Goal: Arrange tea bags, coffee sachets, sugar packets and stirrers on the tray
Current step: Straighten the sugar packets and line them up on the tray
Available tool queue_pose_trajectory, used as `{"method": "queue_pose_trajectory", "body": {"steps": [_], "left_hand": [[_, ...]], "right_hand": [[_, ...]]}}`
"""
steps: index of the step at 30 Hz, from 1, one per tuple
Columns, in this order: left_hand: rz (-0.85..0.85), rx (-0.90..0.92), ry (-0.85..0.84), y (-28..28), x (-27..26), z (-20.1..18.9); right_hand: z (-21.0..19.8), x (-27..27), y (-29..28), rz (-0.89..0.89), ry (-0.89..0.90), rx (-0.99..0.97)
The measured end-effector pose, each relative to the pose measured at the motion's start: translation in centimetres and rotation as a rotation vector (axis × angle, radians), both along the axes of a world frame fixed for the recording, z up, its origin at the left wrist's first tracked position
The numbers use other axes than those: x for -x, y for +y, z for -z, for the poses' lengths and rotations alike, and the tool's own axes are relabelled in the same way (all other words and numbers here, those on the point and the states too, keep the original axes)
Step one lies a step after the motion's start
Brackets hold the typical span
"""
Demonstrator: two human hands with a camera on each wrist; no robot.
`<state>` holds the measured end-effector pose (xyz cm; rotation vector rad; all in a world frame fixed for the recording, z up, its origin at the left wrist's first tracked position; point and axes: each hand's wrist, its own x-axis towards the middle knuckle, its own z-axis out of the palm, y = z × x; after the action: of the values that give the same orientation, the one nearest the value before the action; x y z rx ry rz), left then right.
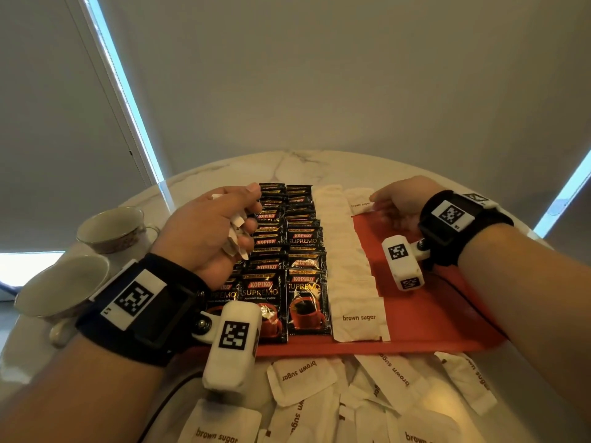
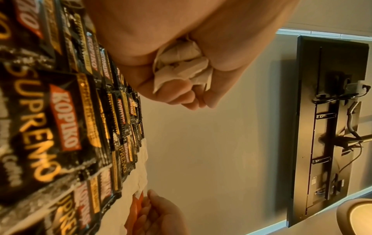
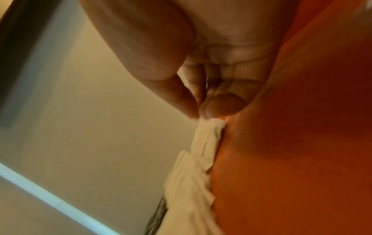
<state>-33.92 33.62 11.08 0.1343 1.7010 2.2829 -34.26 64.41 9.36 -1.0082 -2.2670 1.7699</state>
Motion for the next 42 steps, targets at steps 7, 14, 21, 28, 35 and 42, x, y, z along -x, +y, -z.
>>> {"method": "queue_pose_trajectory", "body": {"steps": [7,14,21,28,35,42], "left_hand": [[0.008,-0.003,-0.004,-0.1,0.0,-0.1],[0.001,0.002,-0.009,-0.3,0.0,-0.4],[0.003,0.0,-0.027,-0.3,-0.2,-0.6],[0.089,-0.085,-0.159,-0.2,-0.6,-1.0],[0.143,-0.171,-0.225,0.1,-1.5,-1.1],[0.226,-0.093,-0.242,0.6,-1.8,-0.4]], "right_hand": [[-0.3,0.5,-1.6,-0.086,-0.049,-0.051],[-0.4,0.4,-1.7,-0.063,-0.081,0.016],[-0.5,0.6,-2.2,-0.058,-0.038,0.087],[-1.0,0.1,-2.4,-0.011,0.057,0.19],[-3.1,-4.1,-9.3,-0.403,0.38,0.149],[-3.0,-5.7,-13.9,-0.722,0.392,-0.001]]}}
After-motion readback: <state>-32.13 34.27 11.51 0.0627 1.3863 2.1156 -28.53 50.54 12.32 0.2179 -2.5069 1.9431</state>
